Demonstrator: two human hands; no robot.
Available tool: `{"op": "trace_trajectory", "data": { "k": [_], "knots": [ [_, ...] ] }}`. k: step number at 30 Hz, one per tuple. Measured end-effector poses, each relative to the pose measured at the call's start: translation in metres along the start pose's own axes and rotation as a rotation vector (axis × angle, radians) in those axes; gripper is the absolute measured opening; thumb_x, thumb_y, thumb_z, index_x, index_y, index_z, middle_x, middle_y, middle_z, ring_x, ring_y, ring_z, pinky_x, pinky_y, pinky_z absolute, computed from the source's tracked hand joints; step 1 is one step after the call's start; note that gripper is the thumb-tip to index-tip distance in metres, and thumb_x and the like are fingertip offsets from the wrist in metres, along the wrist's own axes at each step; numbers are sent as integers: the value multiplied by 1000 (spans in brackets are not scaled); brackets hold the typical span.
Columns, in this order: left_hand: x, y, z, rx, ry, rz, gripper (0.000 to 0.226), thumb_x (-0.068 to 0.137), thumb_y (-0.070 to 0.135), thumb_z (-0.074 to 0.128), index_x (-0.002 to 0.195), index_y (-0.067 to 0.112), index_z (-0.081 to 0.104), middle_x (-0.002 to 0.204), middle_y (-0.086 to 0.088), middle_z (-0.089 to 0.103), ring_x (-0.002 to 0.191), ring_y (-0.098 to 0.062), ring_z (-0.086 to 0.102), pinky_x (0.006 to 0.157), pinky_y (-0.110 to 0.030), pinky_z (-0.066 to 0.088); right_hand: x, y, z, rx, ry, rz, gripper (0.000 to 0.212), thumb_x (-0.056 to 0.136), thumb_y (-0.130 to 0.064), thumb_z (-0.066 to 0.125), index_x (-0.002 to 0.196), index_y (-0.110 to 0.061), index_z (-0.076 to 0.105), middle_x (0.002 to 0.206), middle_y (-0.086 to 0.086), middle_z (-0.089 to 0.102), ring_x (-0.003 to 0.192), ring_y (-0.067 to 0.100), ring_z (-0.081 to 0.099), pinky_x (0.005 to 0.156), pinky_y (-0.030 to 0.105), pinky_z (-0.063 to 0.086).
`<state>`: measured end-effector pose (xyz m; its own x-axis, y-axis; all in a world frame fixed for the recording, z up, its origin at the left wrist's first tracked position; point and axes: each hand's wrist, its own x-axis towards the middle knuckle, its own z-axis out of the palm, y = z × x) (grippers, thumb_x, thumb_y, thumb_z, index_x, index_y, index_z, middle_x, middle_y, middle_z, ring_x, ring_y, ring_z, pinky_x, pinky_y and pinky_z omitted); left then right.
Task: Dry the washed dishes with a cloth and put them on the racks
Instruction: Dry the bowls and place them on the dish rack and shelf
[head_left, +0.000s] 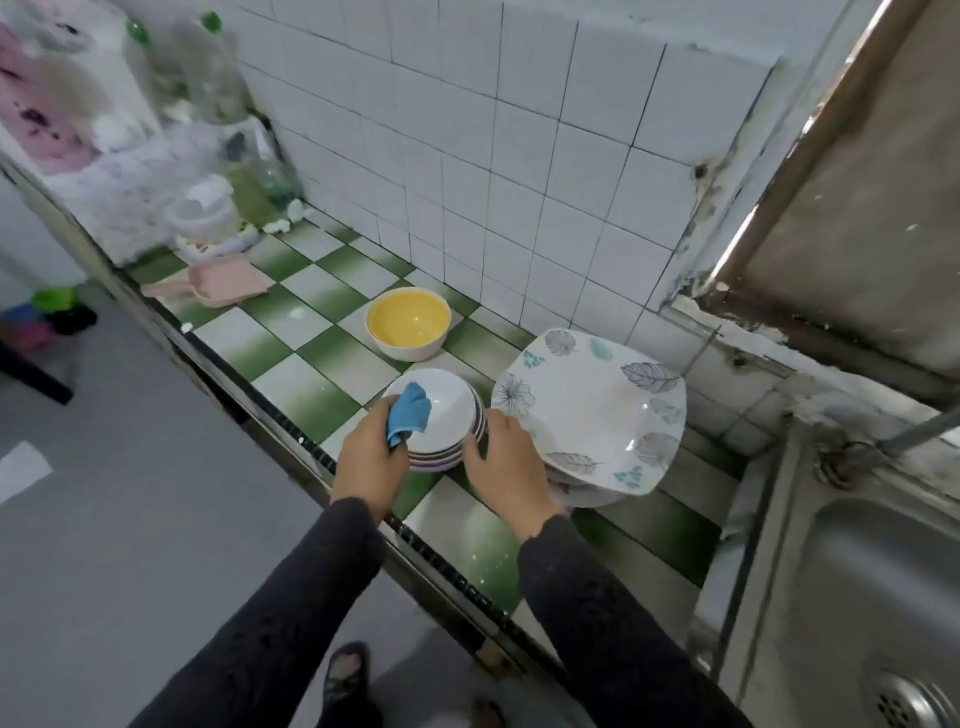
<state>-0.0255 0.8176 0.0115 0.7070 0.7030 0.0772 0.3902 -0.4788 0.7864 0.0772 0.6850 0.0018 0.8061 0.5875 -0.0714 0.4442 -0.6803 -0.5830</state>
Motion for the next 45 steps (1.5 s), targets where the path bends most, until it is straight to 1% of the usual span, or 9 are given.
{"op": "trace_trajectory", "data": {
  "k": [6,10,19,24,32,35,37,40,45],
  "knots": [
    [72,-34,-15,-64,-178,9,42,93,2,54,131,20,53,117,0,64,98,-18,58,83,-27,42,45,-30,51,-37,-34,248,43,100,-33,48,133,-5,48,130,16,55,118,31,53,95,36,45],
    [109,-47,-27,-95,-289,45,38,94,3,56,129,18,55,114,2,65,99,-17,59,82,-25,41,60,-44,79,-77,-12,478,60,101,-32,49,147,1,30,147,20,39,132,34,44,105,37,43],
    [158,-72,-40,-87,-484,89,43,93,7,58,134,22,55,119,2,66,104,-18,61,92,-31,47,87,-54,110,-327,98,747,48,98,-30,57,135,-5,38,135,16,45,121,28,52,93,29,50],
    [167,-77,-43,-82,-531,111,43,96,12,58,136,24,53,119,4,65,103,-15,59,87,-25,41,95,-56,112,-322,80,749,68,95,-19,63,145,6,25,140,21,47,116,23,61,92,25,53],
    [177,-77,-47,-132,-555,176,39,97,11,56,135,20,53,111,9,61,96,-10,57,85,-20,43,97,-60,93,15,167,828,70,90,-13,68,145,5,29,131,17,59,117,32,62,94,35,54],
    [182,-79,-48,-140,-561,197,39,97,13,58,135,21,52,108,8,60,87,1,55,69,-4,38,96,-65,83,98,165,841,56,93,-8,61,140,7,34,127,20,60,116,34,61,92,35,52],
    [185,-81,-48,-143,-568,194,41,98,13,56,137,24,51,109,6,61,87,1,54,69,-6,37,97,-69,77,117,179,817,36,97,-6,54,129,6,45,122,21,61,112,33,61,89,33,51],
    [187,-81,-46,-159,-603,179,42,98,16,56,139,25,49,111,5,61,91,-4,56,75,-14,41,100,-82,75,47,204,746,24,101,-8,51,123,1,52,117,19,64,105,29,64,86,29,52],
    [187,-76,-52,-171,-615,209,40,98,19,56,138,20,49,111,6,58,98,-14,55,85,-26,40,98,-100,86,-379,194,616,43,104,-12,48,141,2,33,137,27,50,102,29,68,81,25,54]
  ]
}}
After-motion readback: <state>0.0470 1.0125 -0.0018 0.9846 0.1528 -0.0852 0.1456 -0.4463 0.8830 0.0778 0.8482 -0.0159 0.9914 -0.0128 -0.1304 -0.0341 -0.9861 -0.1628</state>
